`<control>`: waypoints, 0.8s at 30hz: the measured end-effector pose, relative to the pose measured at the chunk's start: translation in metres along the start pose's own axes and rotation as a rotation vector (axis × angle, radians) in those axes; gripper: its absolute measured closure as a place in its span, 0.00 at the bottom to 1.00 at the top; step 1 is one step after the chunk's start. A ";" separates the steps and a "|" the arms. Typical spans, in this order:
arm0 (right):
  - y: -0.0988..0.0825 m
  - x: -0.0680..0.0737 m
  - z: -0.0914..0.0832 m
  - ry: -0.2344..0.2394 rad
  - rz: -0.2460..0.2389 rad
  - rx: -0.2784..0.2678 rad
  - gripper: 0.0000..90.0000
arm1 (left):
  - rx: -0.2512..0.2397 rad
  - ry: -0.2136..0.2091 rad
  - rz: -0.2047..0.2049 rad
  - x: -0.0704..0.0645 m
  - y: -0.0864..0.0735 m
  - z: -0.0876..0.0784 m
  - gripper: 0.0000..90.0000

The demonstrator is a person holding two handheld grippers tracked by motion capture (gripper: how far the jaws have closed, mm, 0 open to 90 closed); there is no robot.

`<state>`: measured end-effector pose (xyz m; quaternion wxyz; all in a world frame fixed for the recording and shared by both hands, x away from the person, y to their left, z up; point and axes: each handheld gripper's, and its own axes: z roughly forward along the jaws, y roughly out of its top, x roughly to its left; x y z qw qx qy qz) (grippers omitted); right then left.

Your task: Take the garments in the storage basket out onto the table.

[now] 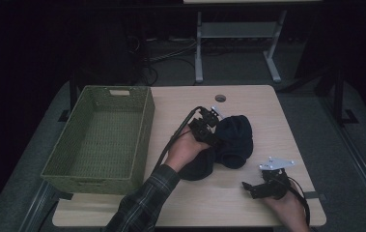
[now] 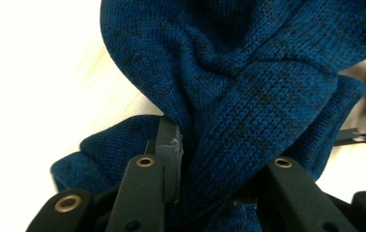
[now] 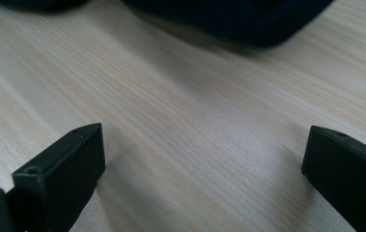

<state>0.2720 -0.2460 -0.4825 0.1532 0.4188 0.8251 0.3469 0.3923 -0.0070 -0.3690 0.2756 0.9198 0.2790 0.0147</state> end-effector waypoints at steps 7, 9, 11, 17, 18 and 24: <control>0.000 0.000 0.000 0.000 0.000 -0.001 0.01 | 0.000 0.011 -0.001 0.002 -0.003 0.022 0.78; 0.000 0.000 0.000 0.003 0.002 -0.002 0.01 | 0.019 0.024 0.015 0.004 -0.005 0.030 0.78; 0.000 0.000 0.000 0.000 0.000 -0.001 0.01 | 0.028 0.030 0.009 0.005 -0.007 0.038 0.78; 0.000 0.000 0.000 0.001 0.000 -0.001 0.01 | 0.025 0.027 -0.006 0.009 -0.012 0.053 0.77; 0.000 0.000 0.000 0.002 0.002 0.000 0.01 | 0.026 0.029 -0.001 0.010 -0.012 0.055 0.76; 0.000 0.000 0.000 0.001 0.002 0.000 0.01 | -0.003 0.036 0.023 0.011 -0.011 0.043 0.52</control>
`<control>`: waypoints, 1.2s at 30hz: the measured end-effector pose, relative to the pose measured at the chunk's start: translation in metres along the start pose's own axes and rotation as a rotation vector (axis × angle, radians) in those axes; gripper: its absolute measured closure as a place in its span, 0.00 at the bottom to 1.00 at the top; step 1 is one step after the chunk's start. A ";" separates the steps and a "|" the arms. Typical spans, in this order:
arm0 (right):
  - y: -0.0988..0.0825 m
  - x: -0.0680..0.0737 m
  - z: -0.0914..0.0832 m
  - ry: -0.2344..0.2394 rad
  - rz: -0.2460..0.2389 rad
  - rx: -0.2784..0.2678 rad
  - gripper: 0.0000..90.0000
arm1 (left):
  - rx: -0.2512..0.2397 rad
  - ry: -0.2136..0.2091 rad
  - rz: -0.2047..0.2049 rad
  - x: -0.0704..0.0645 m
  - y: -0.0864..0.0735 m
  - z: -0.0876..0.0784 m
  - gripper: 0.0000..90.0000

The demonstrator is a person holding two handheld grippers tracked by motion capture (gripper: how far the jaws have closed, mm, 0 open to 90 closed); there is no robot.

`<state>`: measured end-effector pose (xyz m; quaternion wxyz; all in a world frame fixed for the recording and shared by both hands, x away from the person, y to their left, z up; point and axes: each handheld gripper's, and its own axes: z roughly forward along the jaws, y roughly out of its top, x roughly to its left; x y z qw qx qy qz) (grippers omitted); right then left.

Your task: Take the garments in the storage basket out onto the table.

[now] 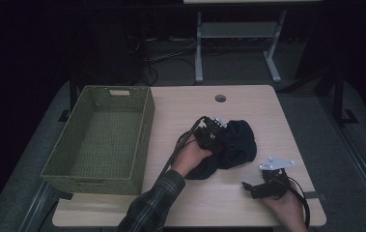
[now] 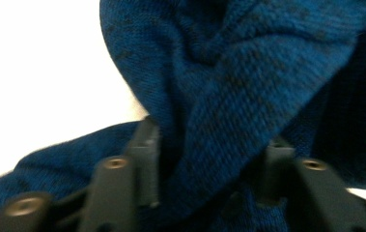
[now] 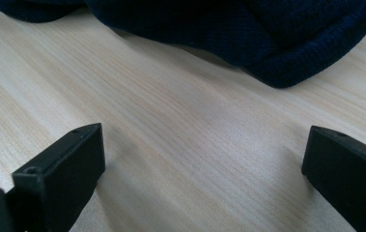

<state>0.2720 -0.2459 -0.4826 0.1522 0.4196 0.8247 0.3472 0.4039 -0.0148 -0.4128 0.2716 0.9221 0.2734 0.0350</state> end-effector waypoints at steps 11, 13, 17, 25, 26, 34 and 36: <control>0.000 0.000 0.000 -0.001 -0.001 0.001 0.01 | -0.089 0.061 0.005 0.000 -0.012 -0.051 0.28; 0.000 0.000 0.000 -0.001 -0.003 0.000 0.01 | -0.102 0.062 -0.009 0.001 -0.018 -0.060 0.30; 0.000 0.000 0.000 0.000 0.000 0.000 0.01 | -0.131 0.065 -0.037 0.004 -0.035 -0.072 0.57; 0.000 0.000 0.000 -0.001 -0.002 0.001 0.01 | -0.079 0.036 -0.086 0.002 -0.071 -0.069 0.95; 0.000 0.000 0.000 -0.001 -0.002 0.001 0.01 | -0.070 0.026 -0.082 0.001 -0.075 -0.068 0.98; 0.000 0.000 0.000 -0.002 -0.004 0.000 0.01 | -0.084 -0.036 -0.079 -0.016 -0.097 -0.067 0.91; 0.000 0.000 0.000 -0.001 -0.005 0.001 0.01 | -0.081 -0.058 -0.063 -0.020 -0.103 -0.067 0.86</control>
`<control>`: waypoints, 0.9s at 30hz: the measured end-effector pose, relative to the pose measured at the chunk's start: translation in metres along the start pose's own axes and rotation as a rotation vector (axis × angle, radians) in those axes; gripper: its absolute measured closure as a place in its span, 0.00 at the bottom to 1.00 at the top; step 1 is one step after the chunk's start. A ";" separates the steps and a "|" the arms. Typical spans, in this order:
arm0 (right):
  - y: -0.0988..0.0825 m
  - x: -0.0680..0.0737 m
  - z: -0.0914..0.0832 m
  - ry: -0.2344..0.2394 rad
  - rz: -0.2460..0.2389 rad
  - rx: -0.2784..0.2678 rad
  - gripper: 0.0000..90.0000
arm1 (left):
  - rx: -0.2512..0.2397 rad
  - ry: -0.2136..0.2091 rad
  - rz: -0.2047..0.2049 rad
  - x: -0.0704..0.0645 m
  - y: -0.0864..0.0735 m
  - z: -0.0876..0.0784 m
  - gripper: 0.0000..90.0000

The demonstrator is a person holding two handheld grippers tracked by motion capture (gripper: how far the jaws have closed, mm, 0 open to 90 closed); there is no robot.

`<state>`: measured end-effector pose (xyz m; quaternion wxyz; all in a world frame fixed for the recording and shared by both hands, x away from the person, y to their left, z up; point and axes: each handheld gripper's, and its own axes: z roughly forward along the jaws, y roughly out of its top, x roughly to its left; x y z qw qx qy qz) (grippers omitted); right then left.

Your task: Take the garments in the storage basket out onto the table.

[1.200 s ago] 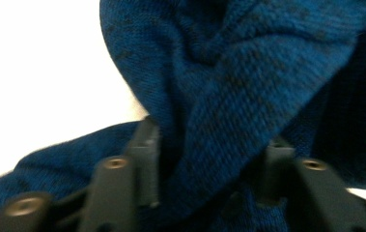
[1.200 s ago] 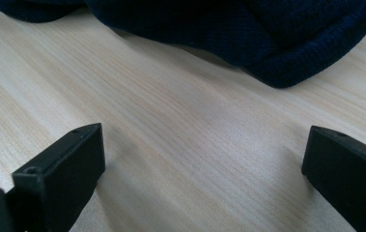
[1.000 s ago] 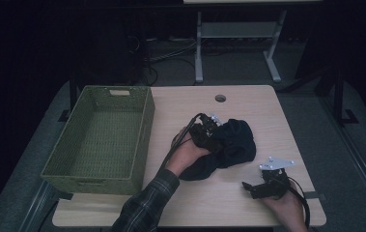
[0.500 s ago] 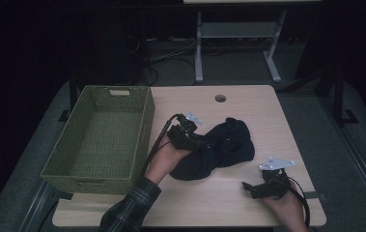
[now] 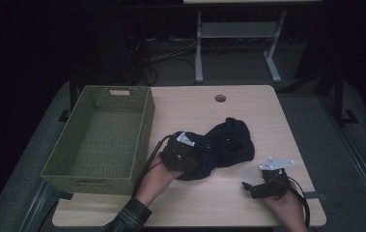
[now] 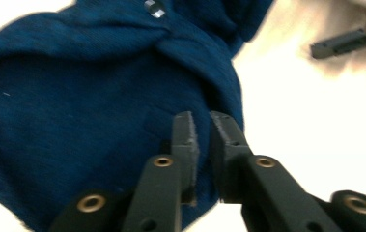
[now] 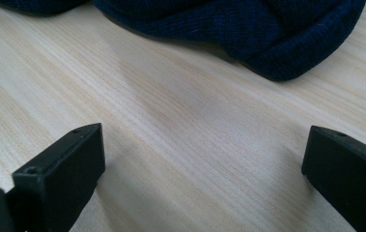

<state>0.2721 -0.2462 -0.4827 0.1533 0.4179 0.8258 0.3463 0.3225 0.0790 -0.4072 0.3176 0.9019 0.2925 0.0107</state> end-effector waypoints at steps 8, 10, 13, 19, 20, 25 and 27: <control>0.000 0.000 0.000 0.000 0.003 0.000 0.01 | 0.027 -0.028 0.024 -0.008 -0.014 0.011 0.75; 0.000 0.000 0.000 0.000 0.002 0.001 0.01 | 0.041 -0.034 0.019 -0.007 -0.017 0.016 0.76; 0.000 0.000 0.000 0.000 0.002 0.000 0.01 | 0.057 -0.055 0.023 -0.008 -0.018 0.021 0.85; 0.000 0.000 0.000 0.000 0.002 0.000 0.01 | 0.074 -0.083 0.064 -0.019 -0.018 0.025 0.95; 0.000 0.000 0.000 0.000 0.002 0.001 0.01 | 0.070 -0.091 0.069 -0.022 -0.017 0.025 0.95; 0.000 0.000 0.000 0.000 0.002 0.001 0.01 | 0.060 -0.139 0.101 -0.040 -0.013 0.029 0.95; 0.000 0.000 0.000 0.000 0.002 0.001 0.01 | 0.056 -0.158 0.115 -0.047 -0.011 0.031 0.95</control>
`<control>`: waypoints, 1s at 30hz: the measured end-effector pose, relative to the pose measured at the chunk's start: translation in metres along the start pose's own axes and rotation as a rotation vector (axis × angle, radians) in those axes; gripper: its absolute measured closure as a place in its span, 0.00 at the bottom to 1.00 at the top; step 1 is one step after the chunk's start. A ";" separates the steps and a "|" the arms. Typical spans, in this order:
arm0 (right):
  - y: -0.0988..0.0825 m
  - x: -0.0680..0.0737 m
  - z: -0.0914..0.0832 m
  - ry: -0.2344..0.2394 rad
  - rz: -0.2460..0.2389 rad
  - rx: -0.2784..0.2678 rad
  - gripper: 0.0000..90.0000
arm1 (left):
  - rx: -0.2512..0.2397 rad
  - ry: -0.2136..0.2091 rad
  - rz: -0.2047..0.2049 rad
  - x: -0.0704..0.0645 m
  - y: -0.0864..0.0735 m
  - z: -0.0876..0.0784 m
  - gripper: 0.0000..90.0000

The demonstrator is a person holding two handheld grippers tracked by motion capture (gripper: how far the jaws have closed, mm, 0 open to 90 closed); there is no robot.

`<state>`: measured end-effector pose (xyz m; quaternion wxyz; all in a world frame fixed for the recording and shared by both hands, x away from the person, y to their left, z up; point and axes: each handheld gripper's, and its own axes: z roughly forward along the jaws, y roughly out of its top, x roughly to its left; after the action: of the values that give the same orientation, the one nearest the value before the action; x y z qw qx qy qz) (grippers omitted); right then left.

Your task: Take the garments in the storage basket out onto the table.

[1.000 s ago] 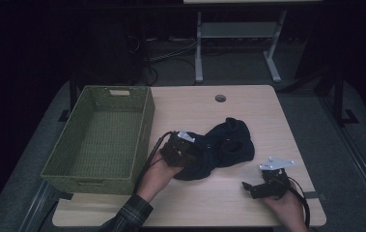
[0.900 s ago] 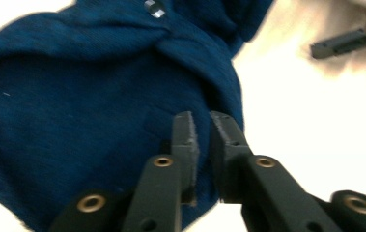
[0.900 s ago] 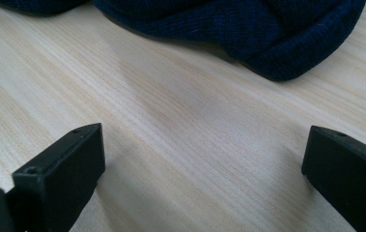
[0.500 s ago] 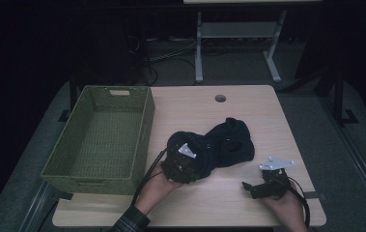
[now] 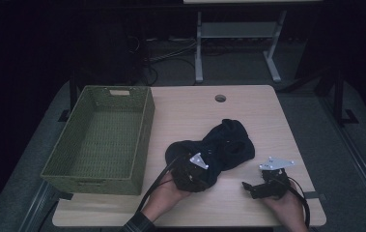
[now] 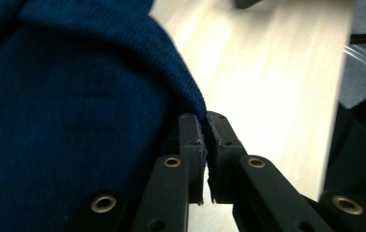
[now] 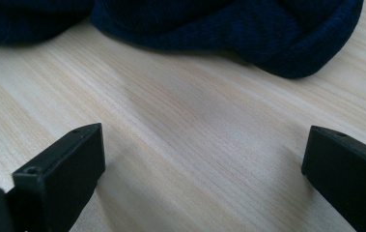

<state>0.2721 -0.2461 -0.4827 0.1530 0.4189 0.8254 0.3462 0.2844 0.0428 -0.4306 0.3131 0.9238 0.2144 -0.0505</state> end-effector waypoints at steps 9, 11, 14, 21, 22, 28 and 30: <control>0.000 0.000 0.000 0.000 0.000 0.000 0.01 | -0.004 -0.080 0.055 -0.026 0.015 0.023 0.95; 0.000 0.000 0.000 0.000 0.001 0.000 0.01 | -0.008 -0.088 0.063 -0.028 0.016 0.023 0.91; 0.000 0.000 0.000 0.000 0.001 0.001 0.01 | -0.026 -0.069 0.063 -0.026 0.014 0.013 0.79; 0.000 0.000 0.000 0.000 0.000 0.000 0.01 | -0.078 0.008 0.034 -0.012 -0.006 -0.024 0.83; 0.000 0.000 0.000 0.000 0.000 0.000 0.01 | -0.068 0.021 0.031 -0.011 -0.010 -0.027 0.87; 0.000 0.000 0.000 0.000 0.000 0.000 0.01 | -0.047 0.057 -0.003 -0.003 -0.033 -0.033 0.94; 0.000 0.000 0.000 0.000 0.000 0.000 0.01 | -0.045 0.075 -0.008 -0.001 -0.039 -0.034 0.95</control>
<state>0.2720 -0.2461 -0.4826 0.1529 0.4189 0.8254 0.3460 0.2652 0.0908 -0.4246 0.3251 0.9170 0.2309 -0.0121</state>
